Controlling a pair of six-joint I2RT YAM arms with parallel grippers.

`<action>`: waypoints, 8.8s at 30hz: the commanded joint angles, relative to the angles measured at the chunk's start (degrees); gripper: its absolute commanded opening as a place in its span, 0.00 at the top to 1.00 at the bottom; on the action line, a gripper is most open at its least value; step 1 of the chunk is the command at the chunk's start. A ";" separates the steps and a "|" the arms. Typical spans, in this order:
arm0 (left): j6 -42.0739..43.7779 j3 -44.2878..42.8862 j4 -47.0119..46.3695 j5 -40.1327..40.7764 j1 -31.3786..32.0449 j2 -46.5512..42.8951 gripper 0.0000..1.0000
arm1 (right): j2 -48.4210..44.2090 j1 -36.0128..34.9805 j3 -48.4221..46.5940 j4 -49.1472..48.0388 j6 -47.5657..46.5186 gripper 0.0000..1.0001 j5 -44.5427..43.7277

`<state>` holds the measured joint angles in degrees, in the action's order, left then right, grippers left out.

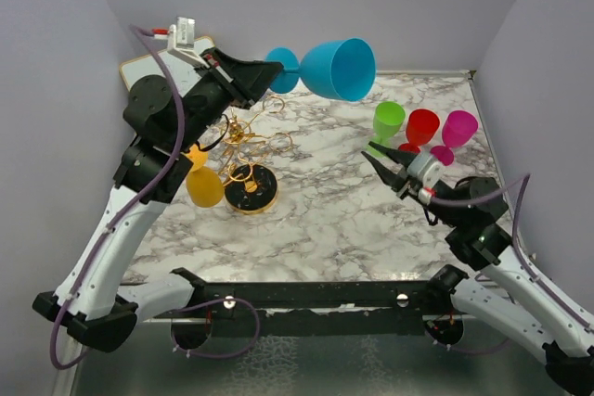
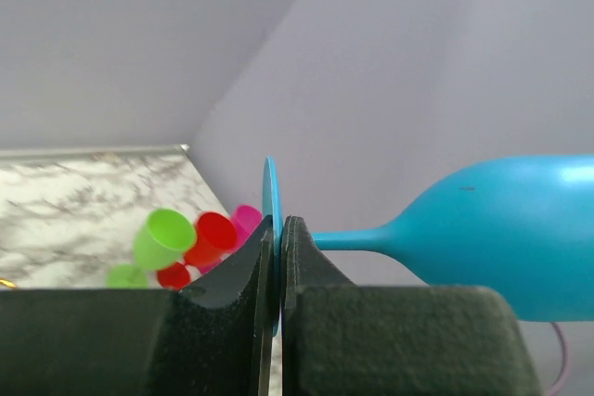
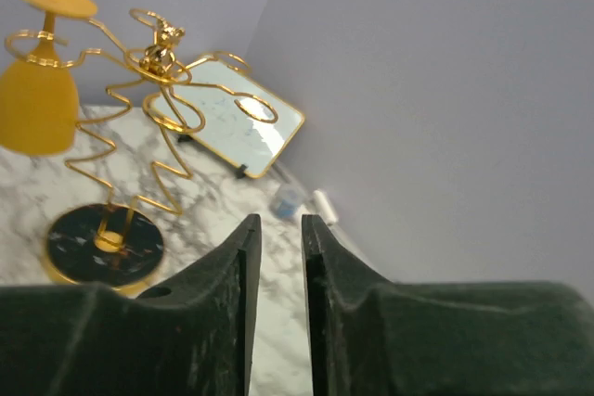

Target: Take the wine glass off the wine glass rack

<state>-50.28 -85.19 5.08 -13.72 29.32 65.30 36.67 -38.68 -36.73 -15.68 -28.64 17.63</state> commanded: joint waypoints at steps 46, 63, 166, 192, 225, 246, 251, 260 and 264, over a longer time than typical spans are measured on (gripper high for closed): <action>19.04 3.11 6.92 -0.05 0.08 -1.65 1.00 | 23.67 12.38 -45.15 32.48 48.49 0.50 12.47; 18.98 4.46 5.18 0.61 0.21 -0.50 0.14 | 21.76 12.31 -44.46 37.31 50.71 0.99 1.92; 26.59 -22.92 34.07 62.61 20.95 -9.09 0.15 | 16.15 20.70 -28.15 32.72 46.32 0.47 3.27; 48.21 -51.66 36.09 55.74 13.27 31.24 0.19 | 13.50 20.66 -30.50 38.81 45.44 0.48 1.35; -3.73 21.21 16.04 -22.08 -57.15 -15.69 0.43 | 14.98 20.66 -27.16 36.02 44.82 0.48 2.33; 1.09 30.74 23.01 -18.42 -53.54 -20.19 0.57 | 18.92 20.66 -27.22 33.29 45.47 0.48 4.65; 1.29 31.49 23.97 -17.69 -52.63 -21.72 0.57 | 19.40 20.67 -27.73 33.79 45.18 0.48 3.99; 0.89 29.35 23.22 -18.32 -52.54 -20.98 0.57 | 21.08 20.66 -28.64 33.28 45.69 0.48 4.61; 1.18 27.90 24.44 -18.07 -52.09 -20.61 0.57 | 21.29 20.66 -28.64 33.00 45.87 0.49 4.70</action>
<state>-49.41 -54.78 28.93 -30.72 -23.29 44.60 57.91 -18.26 -63.68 19.42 16.84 20.93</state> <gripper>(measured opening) 0.432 0.517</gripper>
